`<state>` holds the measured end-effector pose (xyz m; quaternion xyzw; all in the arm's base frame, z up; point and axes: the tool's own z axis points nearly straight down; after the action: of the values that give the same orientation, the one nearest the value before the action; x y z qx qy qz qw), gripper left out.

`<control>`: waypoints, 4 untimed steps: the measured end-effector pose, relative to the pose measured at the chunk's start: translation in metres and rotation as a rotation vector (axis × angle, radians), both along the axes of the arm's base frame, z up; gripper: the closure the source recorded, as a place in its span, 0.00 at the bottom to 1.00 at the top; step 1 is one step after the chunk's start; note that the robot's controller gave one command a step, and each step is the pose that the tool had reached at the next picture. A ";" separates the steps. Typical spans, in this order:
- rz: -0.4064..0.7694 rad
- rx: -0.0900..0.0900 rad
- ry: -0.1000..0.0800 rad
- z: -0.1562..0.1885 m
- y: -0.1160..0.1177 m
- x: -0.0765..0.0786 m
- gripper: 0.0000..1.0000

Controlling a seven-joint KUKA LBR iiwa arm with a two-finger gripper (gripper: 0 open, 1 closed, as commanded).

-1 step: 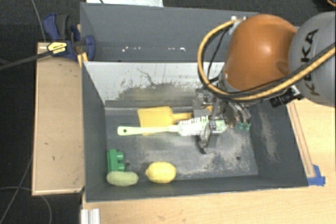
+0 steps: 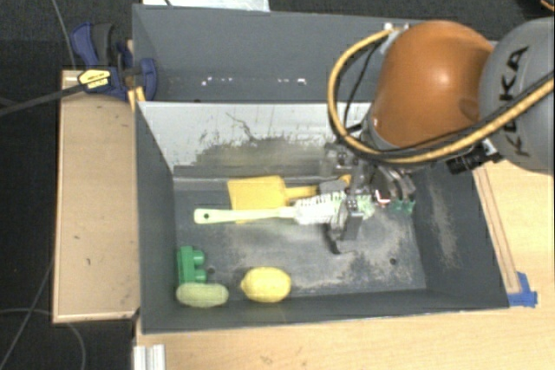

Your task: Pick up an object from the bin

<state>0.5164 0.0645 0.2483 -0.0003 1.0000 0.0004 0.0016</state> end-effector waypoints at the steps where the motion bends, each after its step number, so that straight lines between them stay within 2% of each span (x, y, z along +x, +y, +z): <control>1: -0.003 0.001 -0.003 -0.165 -0.063 0.060 0.00; 2: -0.007 0.001 -0.006 -0.156 -0.059 0.056 0.00; 3: -0.010 0.009 -0.017 -0.178 -0.065 0.070 0.00; 4: -0.014 0.005 -0.018 -0.175 -0.065 0.061 0.00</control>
Offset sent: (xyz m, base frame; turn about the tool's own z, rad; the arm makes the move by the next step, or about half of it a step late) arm 0.0627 -0.0596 -0.1783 0.0676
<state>0.5777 -0.0004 0.0733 0.0070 0.9999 0.0028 0.0107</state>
